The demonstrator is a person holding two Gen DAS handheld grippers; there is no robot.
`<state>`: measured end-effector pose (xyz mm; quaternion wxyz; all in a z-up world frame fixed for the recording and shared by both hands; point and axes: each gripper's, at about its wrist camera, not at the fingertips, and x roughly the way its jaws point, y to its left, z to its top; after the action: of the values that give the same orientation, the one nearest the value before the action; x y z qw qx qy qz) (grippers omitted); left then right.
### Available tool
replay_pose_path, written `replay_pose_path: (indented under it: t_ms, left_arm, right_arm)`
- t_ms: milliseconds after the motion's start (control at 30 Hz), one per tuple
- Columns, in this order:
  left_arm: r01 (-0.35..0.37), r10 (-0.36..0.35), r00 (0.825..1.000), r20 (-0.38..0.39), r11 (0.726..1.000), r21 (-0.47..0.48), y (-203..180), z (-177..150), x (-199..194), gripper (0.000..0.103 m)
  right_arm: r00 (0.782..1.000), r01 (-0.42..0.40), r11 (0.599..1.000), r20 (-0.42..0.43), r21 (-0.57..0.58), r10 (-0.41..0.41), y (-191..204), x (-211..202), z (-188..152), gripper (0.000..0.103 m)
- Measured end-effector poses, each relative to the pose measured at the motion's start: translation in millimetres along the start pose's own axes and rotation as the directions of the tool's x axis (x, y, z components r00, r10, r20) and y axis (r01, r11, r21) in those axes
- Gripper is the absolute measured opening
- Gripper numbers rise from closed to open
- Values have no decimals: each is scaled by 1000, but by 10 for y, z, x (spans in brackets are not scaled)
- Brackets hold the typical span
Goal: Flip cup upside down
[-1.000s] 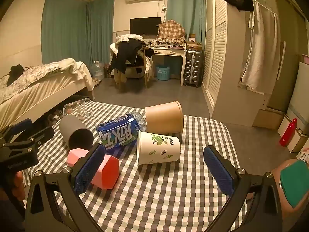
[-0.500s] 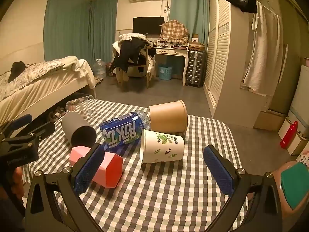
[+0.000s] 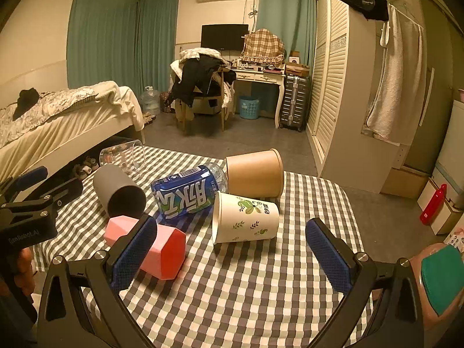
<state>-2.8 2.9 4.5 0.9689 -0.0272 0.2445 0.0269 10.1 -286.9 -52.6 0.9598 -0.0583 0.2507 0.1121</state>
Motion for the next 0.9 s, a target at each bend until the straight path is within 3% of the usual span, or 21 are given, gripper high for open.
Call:
replay_pose_path:
  t_ms: [900]
  left_arm:
    - [-1, 1, 1000, 3, 1000, 5, 13, 12, -36, 103]
  right_arm:
    - [1000, -3, 1000, -11, -17, 3, 44, 22, -28, 103]
